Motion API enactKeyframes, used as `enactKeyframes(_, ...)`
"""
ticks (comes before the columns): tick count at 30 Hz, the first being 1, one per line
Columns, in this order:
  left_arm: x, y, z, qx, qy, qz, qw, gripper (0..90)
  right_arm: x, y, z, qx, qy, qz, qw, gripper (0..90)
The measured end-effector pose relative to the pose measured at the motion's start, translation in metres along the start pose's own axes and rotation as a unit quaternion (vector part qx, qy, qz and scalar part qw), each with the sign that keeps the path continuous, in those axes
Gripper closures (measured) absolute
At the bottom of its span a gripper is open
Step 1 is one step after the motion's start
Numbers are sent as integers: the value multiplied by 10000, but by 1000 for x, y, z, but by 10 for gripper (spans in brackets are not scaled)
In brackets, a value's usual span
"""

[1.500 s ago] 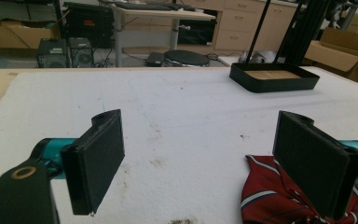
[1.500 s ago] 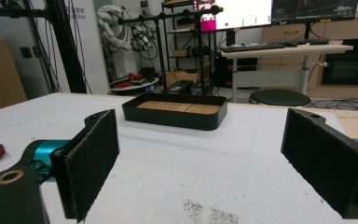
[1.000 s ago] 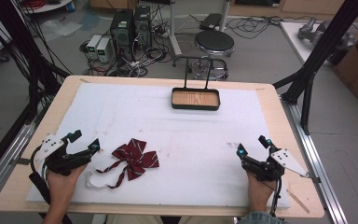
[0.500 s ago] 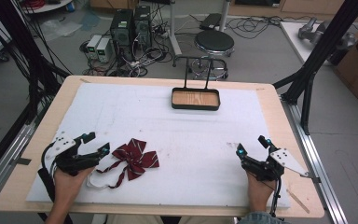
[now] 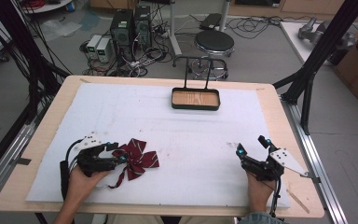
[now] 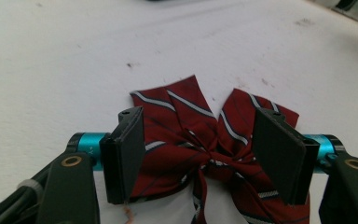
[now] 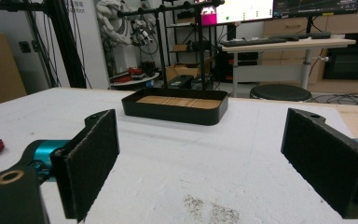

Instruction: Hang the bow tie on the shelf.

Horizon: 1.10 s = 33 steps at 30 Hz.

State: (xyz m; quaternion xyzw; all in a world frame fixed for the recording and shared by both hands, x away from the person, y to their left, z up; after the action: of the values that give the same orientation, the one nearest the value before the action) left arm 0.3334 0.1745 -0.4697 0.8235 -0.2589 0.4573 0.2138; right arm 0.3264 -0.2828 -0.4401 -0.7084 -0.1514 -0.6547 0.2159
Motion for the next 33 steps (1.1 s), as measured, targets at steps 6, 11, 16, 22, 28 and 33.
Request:
enactKeyframes(6,-5,10,9,-69,-437,302,9986,395,0,0,0,3,4,4,10000,104)
enactKeyframes(11,-7,12,15,117,-700,485,9963,378,0,0,0,-5,-14,4,10000,104)
enactKeyframes(16,-10,13,18,138,-891,555,9944,416,0,0,0,-7,-11,-13,10000,104)
enactKeyframes(22,-13,13,20,243,-1035,607,9925,459,0,0,0,-12,-18,-8,10000,104)
enactKeyframes(28,-13,17,20,342,-949,619,9930,639,0,0,0,-10,-18,7,10000,104)
enactKeyframes(33,-6,16,16,294,-821,322,9957,671,0,0,0,-14,-19,6,10000,104)
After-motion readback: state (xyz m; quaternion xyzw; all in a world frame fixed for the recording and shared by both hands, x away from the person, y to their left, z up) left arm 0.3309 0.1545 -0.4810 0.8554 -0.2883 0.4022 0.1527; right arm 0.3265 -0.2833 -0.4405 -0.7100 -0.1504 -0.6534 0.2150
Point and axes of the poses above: each handheld gripper's, and its own axes: z roughly forward along the jaws, x roughly out of its top, y roughly to its right, the point moved 7 cm from there along z, roughly forward along the jaws, and after that the axes turned 7 degrees about x, right-handed, at the moved point
